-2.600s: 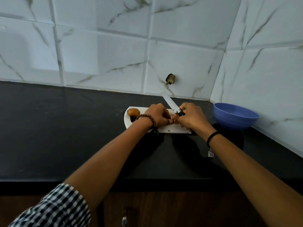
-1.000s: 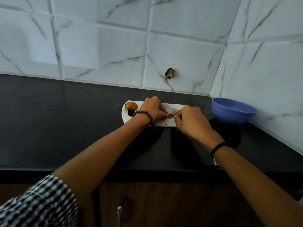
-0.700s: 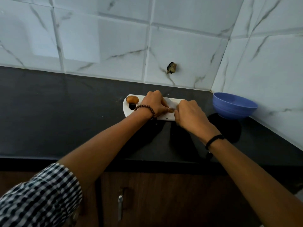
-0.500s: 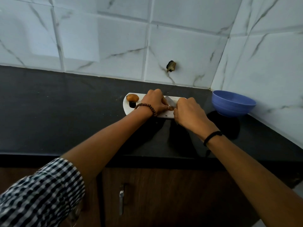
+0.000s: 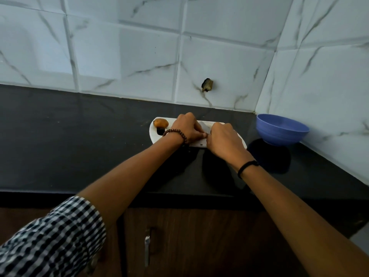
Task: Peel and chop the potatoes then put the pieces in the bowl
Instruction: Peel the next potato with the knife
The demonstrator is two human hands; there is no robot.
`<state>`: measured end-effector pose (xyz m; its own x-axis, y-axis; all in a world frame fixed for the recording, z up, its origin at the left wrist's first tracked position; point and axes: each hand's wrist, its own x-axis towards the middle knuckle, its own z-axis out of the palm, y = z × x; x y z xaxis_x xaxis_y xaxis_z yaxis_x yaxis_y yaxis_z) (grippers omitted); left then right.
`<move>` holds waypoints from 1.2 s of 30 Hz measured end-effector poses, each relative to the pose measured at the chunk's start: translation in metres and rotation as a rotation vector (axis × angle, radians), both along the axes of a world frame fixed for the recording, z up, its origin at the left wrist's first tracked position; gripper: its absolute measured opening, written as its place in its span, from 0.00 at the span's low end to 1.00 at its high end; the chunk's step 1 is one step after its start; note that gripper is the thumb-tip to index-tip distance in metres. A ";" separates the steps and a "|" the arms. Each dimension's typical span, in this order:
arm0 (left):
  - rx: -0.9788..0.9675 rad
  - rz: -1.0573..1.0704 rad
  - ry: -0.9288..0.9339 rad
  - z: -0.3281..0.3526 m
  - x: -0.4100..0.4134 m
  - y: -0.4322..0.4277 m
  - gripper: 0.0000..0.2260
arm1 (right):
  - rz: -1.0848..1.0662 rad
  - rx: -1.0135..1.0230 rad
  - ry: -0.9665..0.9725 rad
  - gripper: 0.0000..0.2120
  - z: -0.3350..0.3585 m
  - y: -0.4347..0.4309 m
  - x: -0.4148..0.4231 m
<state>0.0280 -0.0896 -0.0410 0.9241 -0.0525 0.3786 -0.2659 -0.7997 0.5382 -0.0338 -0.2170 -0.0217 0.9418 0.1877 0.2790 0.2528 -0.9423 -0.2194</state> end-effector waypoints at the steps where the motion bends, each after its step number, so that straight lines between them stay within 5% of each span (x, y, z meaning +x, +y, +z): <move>1: -0.004 0.003 0.001 0.000 0.000 0.000 0.09 | 0.001 -0.003 -0.003 0.12 0.000 0.001 -0.001; 11: -0.037 0.025 -0.005 -0.003 0.000 0.000 0.07 | 0.031 -0.113 -0.038 0.17 -0.002 -0.005 -0.014; 21: -0.081 0.021 -0.034 -0.004 -0.006 -0.002 0.07 | 0.020 -0.221 -0.042 0.08 0.000 -0.026 -0.044; 29: -0.073 -0.008 -0.039 -0.005 -0.003 0.001 0.08 | 0.006 -0.181 0.087 0.12 0.025 -0.053 -0.050; 36: -0.011 -0.017 -0.078 -0.004 0.006 0.010 0.12 | -0.006 -0.001 -0.018 0.14 0.021 -0.052 -0.037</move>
